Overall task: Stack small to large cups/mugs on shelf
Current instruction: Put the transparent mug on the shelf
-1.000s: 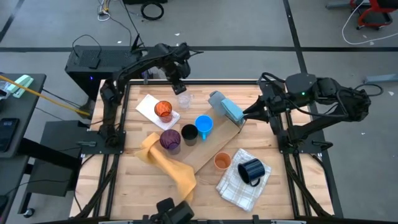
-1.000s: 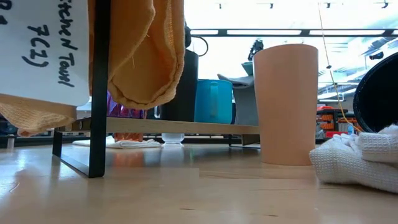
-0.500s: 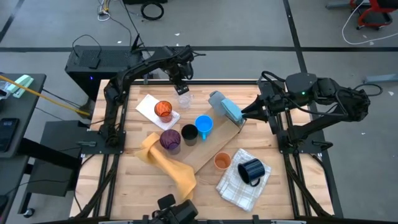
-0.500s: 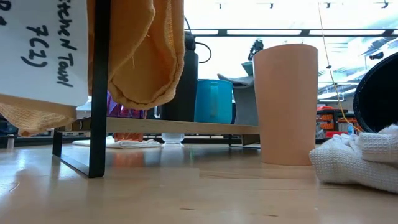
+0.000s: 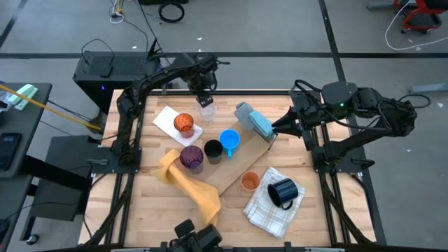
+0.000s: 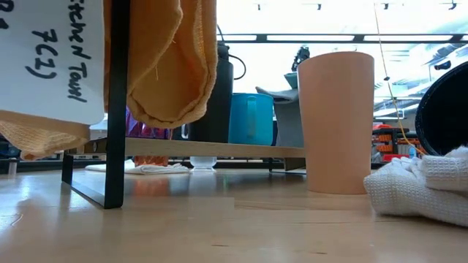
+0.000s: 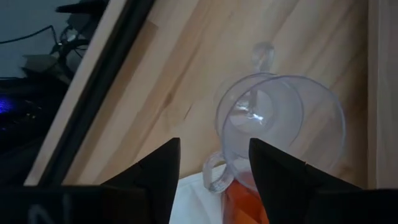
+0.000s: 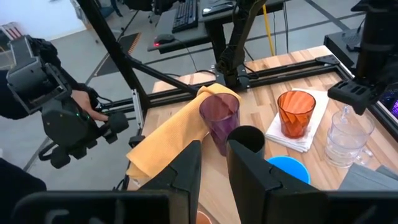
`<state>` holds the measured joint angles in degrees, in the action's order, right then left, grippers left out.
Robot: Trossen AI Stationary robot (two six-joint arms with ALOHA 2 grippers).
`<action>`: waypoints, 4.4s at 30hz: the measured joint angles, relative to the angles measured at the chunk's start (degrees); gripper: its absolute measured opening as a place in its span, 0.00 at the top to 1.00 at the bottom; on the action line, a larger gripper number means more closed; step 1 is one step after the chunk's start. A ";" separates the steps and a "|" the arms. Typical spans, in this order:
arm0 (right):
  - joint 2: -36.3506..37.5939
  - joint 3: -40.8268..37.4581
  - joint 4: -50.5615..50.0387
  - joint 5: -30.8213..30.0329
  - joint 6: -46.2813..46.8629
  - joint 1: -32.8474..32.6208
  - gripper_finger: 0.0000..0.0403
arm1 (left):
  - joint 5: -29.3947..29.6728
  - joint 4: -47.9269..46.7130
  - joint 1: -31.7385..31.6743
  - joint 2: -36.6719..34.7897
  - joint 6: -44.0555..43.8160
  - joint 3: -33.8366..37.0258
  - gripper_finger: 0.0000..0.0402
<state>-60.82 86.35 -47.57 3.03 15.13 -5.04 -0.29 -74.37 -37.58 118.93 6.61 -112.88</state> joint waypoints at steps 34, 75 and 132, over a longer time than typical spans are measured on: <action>0.00 0.00 0.04 -0.50 0.33 0.02 0.79 | -0.40 4.12 1.86 -0.02 2.21 6.40 0.80; 0.02 -0.02 -0.87 -0.87 -0.30 0.04 0.79 | -0.42 3.01 1.86 -3.49 4.22 6.36 0.92; 0.02 -0.02 -0.51 -0.87 1.41 0.04 0.79 | -0.42 6.86 0.72 -1.08 1.52 6.38 0.61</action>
<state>-60.80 86.32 -48.07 2.15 16.54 -4.99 -0.71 -67.52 -36.86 117.85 8.13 -106.50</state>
